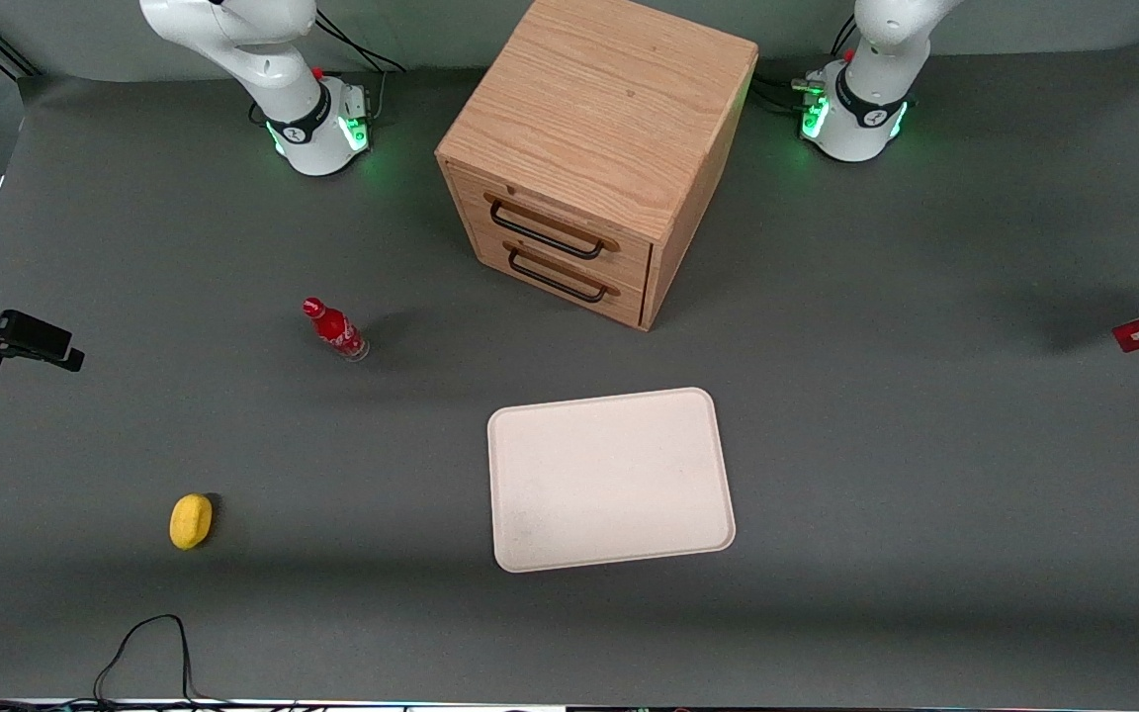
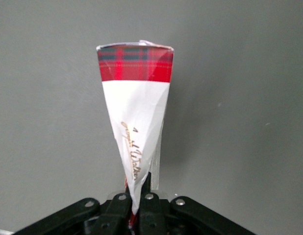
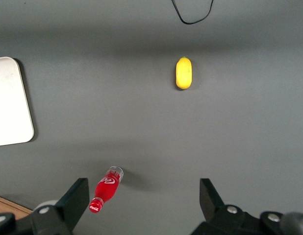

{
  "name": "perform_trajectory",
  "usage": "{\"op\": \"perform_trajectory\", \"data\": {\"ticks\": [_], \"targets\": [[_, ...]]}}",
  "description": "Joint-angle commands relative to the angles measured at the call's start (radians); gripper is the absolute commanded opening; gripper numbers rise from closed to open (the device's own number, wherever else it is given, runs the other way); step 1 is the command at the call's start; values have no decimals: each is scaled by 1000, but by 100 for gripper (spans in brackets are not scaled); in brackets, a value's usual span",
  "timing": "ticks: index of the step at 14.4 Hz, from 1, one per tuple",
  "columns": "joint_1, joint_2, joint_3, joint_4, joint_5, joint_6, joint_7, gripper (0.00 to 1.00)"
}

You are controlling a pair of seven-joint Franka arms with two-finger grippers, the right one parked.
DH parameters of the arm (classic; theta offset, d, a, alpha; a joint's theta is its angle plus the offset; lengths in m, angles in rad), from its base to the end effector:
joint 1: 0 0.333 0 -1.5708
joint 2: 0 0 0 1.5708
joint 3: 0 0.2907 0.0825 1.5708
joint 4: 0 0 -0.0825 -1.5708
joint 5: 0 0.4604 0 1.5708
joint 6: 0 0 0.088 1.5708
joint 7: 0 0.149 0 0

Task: Place red cookie box on tray
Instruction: 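Close the left gripper on the box end and lift it upright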

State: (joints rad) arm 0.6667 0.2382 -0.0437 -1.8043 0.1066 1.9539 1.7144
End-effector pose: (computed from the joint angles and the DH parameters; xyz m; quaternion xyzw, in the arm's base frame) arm 0.5382 0.4011 0.3047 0.8417 -0.5364 -0.0571 0.0236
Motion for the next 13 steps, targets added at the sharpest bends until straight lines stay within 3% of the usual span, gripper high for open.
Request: {"op": "perform_trajectory", "data": {"ticks": [1,7,11,13], "targets": [[-67,-11,11,178,2,-232,-142,0],[-249,-11,10,451,2,-593,-565,0],[-429,-11,-34,514,-13,-687,-1069,0],[-470,-8,-90,516,-71,-684,-1295,0]]}}
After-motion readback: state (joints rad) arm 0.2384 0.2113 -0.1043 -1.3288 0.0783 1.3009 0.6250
